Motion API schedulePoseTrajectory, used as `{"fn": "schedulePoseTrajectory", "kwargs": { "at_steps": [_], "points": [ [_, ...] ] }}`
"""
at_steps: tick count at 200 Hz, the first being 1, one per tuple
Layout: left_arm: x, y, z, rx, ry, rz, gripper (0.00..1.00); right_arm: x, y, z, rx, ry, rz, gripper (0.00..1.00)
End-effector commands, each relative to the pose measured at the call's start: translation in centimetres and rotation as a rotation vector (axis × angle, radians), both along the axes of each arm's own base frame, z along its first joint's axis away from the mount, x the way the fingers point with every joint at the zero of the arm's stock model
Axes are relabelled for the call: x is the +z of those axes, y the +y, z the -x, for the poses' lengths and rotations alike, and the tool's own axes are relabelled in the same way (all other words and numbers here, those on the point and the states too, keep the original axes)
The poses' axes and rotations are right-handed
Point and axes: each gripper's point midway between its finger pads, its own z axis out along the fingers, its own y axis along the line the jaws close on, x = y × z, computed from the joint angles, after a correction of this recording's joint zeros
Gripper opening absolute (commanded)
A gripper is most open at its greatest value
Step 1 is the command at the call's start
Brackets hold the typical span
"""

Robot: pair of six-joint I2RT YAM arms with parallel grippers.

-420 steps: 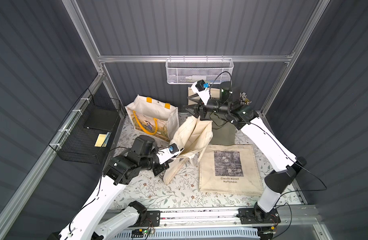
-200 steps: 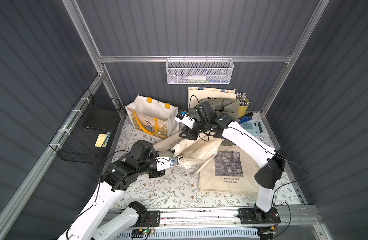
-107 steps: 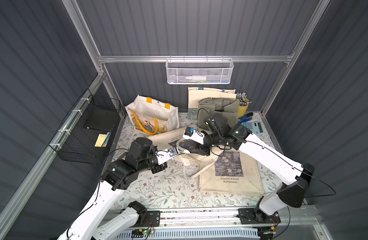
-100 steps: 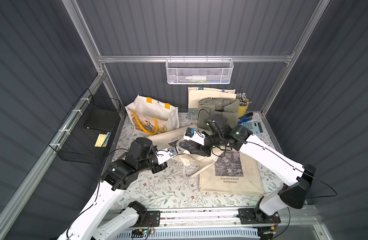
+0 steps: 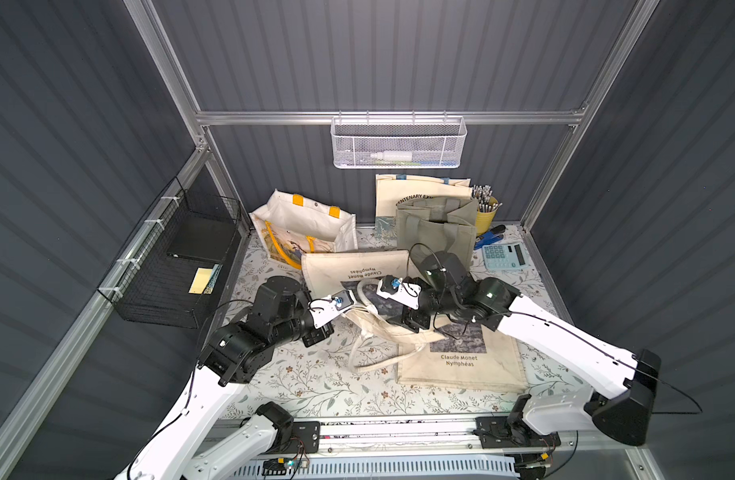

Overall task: Put away the canvas bag
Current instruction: Press the canvas bag at the center of the board.

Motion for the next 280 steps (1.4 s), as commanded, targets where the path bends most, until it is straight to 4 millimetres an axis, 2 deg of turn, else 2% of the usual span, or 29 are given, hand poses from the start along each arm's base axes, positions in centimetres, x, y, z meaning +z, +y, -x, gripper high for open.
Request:
{"fn": "schedulePoseTrajectory", "kwargs": {
  "at_steps": [1,22,27,42,46,79,104,130,155,172,214,239,261,280],
  "points": [
    [2.3,-0.3,-0.1,-0.002,-0.060,0.065,0.00,4.8,-0.4,-1.0,-0.070,-0.141,-0.153,0.90],
    [2.8,-0.4,-0.3,0.010,-0.052,0.080,0.00,4.5,-0.5,-0.6,-0.080,-0.134,-0.143,0.94],
    [2.8,-0.5,-0.3,0.009,-0.051,0.080,0.00,4.0,-0.6,-0.3,-0.081,-0.132,-0.123,0.98],
    [2.8,-0.6,-0.2,-0.001,-0.059,0.082,0.00,2.3,-0.6,0.3,-0.082,-0.134,-0.063,0.99],
    [2.8,-0.6,-0.2,-0.005,-0.064,0.082,0.00,2.9,-1.0,0.8,-0.083,-0.153,-0.078,0.99],
    [2.8,-0.5,0.1,-0.017,-0.090,0.085,0.00,2.6,-1.5,1.8,-0.070,-0.207,-0.092,0.99],
    [2.8,-0.4,0.1,-0.015,-0.080,0.080,0.00,1.8,-1.6,1.5,-0.123,-0.336,-0.016,0.99],
    [2.8,-0.5,0.1,-0.009,-0.060,0.085,0.00,2.4,-1.6,2.0,-0.120,-0.406,-0.045,0.99],
    [3.1,-0.5,0.1,-0.006,-0.062,0.091,0.00,1.3,-2.3,2.9,-0.071,-0.490,0.008,0.99],
    [3.2,-0.5,0.1,-0.007,-0.051,0.089,0.00,1.0,-2.8,3.1,-0.098,-0.575,0.000,0.99],
    [3.4,-0.7,0.2,-0.017,-0.049,0.095,0.00,0.4,-2.0,4.2,-0.157,-0.655,-0.019,0.99],
    [3.7,-0.9,0.2,-0.024,-0.060,0.106,0.00,-1.5,-1.7,3.7,-0.226,-0.764,0.057,0.99],
    [3.6,-1.0,0.6,-0.057,-0.072,0.090,0.00,-1.7,-2.4,2.0,-0.385,-0.808,0.094,0.99],
    [3.4,-0.9,0.9,-0.075,-0.085,0.077,0.00,-2.2,-2.4,1.3,-0.400,-0.831,0.112,0.99]
  ]
}}
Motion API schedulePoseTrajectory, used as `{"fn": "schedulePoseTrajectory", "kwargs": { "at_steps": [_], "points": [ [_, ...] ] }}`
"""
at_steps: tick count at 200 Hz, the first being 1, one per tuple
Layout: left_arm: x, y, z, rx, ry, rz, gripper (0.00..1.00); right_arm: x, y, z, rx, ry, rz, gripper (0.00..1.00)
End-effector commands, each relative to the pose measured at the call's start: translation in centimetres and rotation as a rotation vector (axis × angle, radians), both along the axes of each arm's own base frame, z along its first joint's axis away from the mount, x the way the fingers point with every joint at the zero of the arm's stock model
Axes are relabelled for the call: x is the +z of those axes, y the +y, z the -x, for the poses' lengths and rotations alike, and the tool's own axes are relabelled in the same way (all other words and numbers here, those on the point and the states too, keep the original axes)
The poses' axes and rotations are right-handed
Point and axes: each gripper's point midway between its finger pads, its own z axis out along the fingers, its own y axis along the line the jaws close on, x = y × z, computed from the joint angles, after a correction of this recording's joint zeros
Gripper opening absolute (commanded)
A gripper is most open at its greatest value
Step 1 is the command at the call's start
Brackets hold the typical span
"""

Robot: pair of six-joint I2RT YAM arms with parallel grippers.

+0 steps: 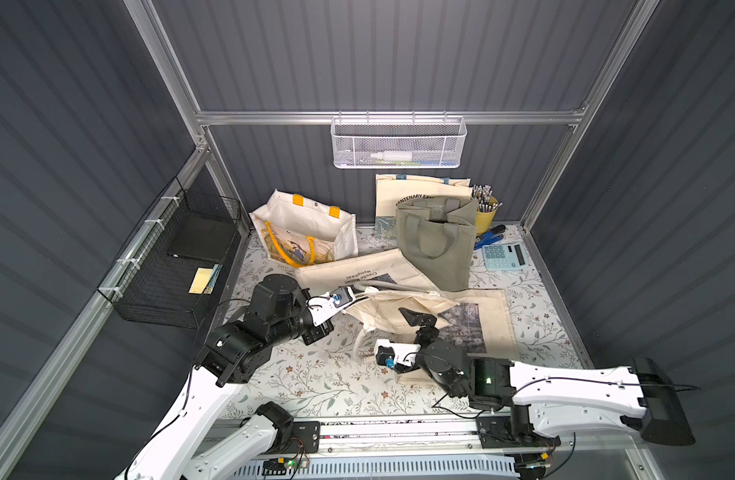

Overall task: Put away the canvas bag
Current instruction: Press the canvas bag at the center of the board.

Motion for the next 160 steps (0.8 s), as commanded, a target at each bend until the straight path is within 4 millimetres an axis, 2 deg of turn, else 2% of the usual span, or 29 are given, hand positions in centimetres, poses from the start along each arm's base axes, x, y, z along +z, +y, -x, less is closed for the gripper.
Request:
{"fn": "schedulePoseTrajectory", "kwargs": {
  "at_steps": [1,34,63,97,129,160],
  "points": [
    [2.4,-0.6,0.8,-0.060,-0.072,0.048,0.00,2.3,-1.3,-1.9,-0.145,-0.091,-0.086,0.99],
    [2.3,-0.4,0.9,-0.064,-0.075,0.040,0.00,4.5,-2.4,-2.9,-0.189,-0.135,-0.169,0.99],
    [2.3,-0.7,1.2,-0.084,-0.079,0.046,0.00,3.4,-3.5,-4.3,-0.232,-0.143,-0.120,0.99],
    [1.9,-0.7,1.4,-0.102,-0.071,0.033,0.00,4.1,-4.3,-5.4,-0.269,-0.158,-0.143,0.99],
    [1.2,-0.6,1.6,-0.140,-0.085,-0.023,0.00,4.4,-4.2,-5.2,-0.215,-0.142,-0.150,0.99],
    [1.1,-0.7,1.7,-0.177,-0.132,-0.052,0.00,4.7,-3.2,-4.2,-0.084,-0.006,-0.178,0.99]
  ]
}}
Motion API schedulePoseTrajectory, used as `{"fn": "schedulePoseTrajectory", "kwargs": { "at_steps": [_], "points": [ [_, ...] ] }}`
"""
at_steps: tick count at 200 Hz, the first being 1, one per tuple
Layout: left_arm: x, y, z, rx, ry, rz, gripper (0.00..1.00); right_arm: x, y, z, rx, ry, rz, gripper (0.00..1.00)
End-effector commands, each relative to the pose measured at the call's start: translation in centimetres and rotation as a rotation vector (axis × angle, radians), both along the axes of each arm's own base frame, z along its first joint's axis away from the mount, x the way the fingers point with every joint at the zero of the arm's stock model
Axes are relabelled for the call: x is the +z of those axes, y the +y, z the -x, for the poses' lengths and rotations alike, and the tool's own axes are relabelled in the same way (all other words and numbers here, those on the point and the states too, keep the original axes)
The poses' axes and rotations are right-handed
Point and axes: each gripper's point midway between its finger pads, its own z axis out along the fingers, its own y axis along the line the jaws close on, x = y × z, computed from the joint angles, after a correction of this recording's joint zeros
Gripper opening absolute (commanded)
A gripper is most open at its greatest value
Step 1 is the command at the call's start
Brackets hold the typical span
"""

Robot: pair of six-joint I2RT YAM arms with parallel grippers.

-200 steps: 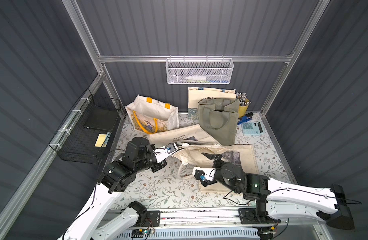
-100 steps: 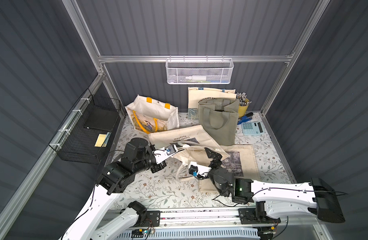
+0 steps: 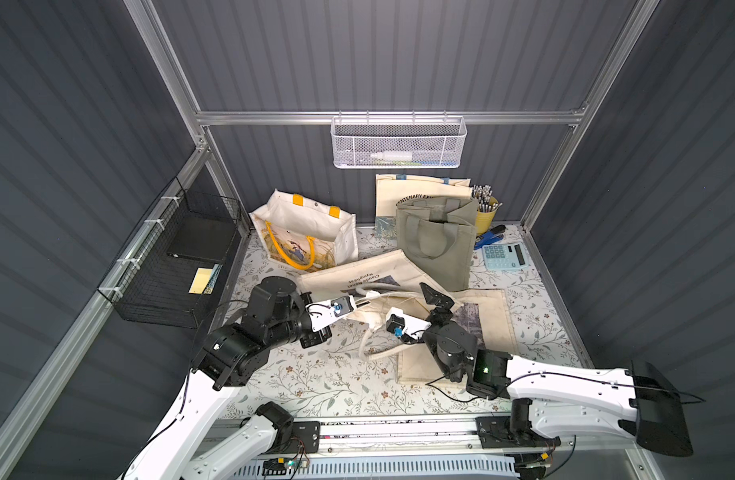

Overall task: Put away the canvas bag
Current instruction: Press the canvas bag at the center of the board.

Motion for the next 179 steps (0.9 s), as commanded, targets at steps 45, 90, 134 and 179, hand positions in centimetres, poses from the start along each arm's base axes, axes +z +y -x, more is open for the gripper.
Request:
{"fn": "schedulePoseTrajectory", "kwargs": {
  "at_steps": [45,90,134,179],
  "points": [
    [1.9,-0.7,0.4,-0.092,-0.119,0.010,0.00,-3.6,1.5,0.9,0.136,0.268,0.076,0.99],
    [2.2,-0.7,0.8,-0.095,-0.119,0.033,0.00,-4.6,1.3,0.4,0.152,0.373,0.037,0.67],
    [2.7,-0.5,0.9,-0.060,-0.120,0.081,0.00,-4.3,0.4,-0.5,0.138,0.402,0.036,0.15],
    [0.3,0.9,-0.5,0.072,-0.060,0.038,0.09,-1.5,3.0,0.9,0.301,0.407,0.015,0.00]
  ]
}}
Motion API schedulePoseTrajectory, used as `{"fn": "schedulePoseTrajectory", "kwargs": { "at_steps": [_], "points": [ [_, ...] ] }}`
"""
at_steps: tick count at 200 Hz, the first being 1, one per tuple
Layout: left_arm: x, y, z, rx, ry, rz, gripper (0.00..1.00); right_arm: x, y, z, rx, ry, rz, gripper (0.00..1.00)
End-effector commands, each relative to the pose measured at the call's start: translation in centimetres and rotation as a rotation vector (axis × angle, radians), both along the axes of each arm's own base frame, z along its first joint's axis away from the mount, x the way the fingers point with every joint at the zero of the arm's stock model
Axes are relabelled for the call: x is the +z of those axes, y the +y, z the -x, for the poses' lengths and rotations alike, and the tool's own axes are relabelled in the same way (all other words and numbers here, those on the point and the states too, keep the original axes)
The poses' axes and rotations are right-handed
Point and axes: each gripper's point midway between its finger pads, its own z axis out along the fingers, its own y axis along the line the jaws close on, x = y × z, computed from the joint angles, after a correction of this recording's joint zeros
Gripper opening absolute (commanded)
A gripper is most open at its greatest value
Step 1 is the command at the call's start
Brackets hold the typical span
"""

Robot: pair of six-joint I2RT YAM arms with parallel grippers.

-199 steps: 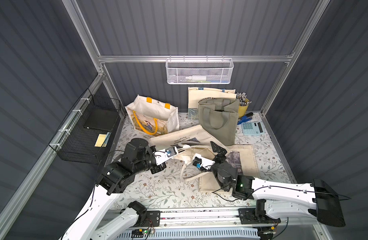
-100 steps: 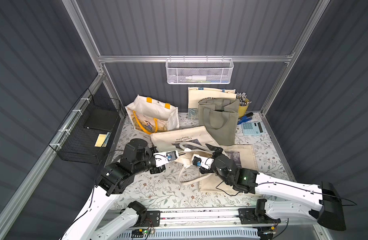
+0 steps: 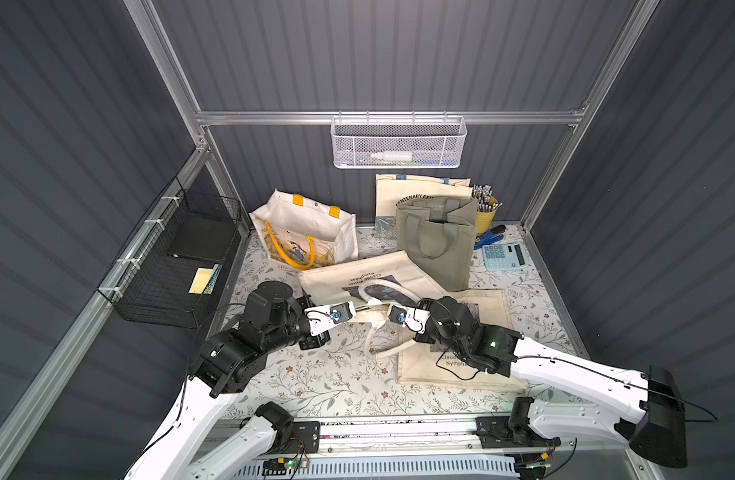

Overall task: Put away the canvas bag
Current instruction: Press the canvas bag at the center of the board.

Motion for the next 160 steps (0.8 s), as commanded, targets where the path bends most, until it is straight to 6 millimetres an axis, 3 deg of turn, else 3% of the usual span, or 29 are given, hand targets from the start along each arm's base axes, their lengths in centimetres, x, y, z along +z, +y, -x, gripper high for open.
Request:
{"fn": "schedulePoseTrajectory", "kwargs": {
  "at_steps": [1,14,21,26,28,42,81,109,126,129,145,150,160],
  "points": [
    [0.2,0.5,-0.6,0.072,-0.002,0.037,0.12,2.7,1.9,1.0,0.112,0.014,-0.070,0.00],
    [-0.2,0.4,-0.8,0.084,0.023,0.046,0.56,3.1,2.6,1.2,0.136,0.024,-0.061,0.00],
    [-0.2,0.4,-1.0,0.096,0.026,0.051,0.72,3.1,2.9,1.1,0.135,0.040,-0.048,0.00],
    [-0.1,0.5,-1.1,0.101,0.022,0.056,0.96,3.3,3.1,0.9,0.124,0.049,-0.042,0.00],
    [-0.1,0.5,-1.1,0.103,0.021,0.058,0.99,3.4,3.0,0.8,0.120,0.053,-0.039,0.00],
    [0.6,0.4,-1.1,0.104,0.001,0.081,0.99,2.3,3.8,0.3,0.103,0.103,0.026,0.00],
    [5.6,0.3,-0.3,0.089,-0.104,0.227,0.99,2.7,5.2,-0.5,0.044,0.143,0.034,0.00],
    [8.2,-0.6,0.9,0.027,-0.082,0.306,1.00,2.4,5.5,-1.1,-0.002,0.164,0.046,0.00],
    [7.0,-1.8,1.3,-0.017,0.034,0.289,1.00,3.0,5.7,-1.4,-0.026,0.173,0.032,0.00],
    [7.9,-1.8,1.5,-0.027,0.029,0.300,1.00,3.1,5.7,-1.4,-0.030,0.174,0.030,0.00],
    [7.0,-2.4,1.6,-0.045,0.088,0.306,1.00,3.4,6.1,-1.3,-0.038,0.183,0.013,0.00],
    [5.3,-2.6,1.5,-0.042,0.117,0.296,0.99,3.4,6.1,-1.3,-0.043,0.185,0.008,0.00],
    [4.7,-3.0,1.8,-0.061,0.129,0.321,1.00,3.5,6.2,-1.2,-0.050,0.191,0.004,0.00]
  ]
}}
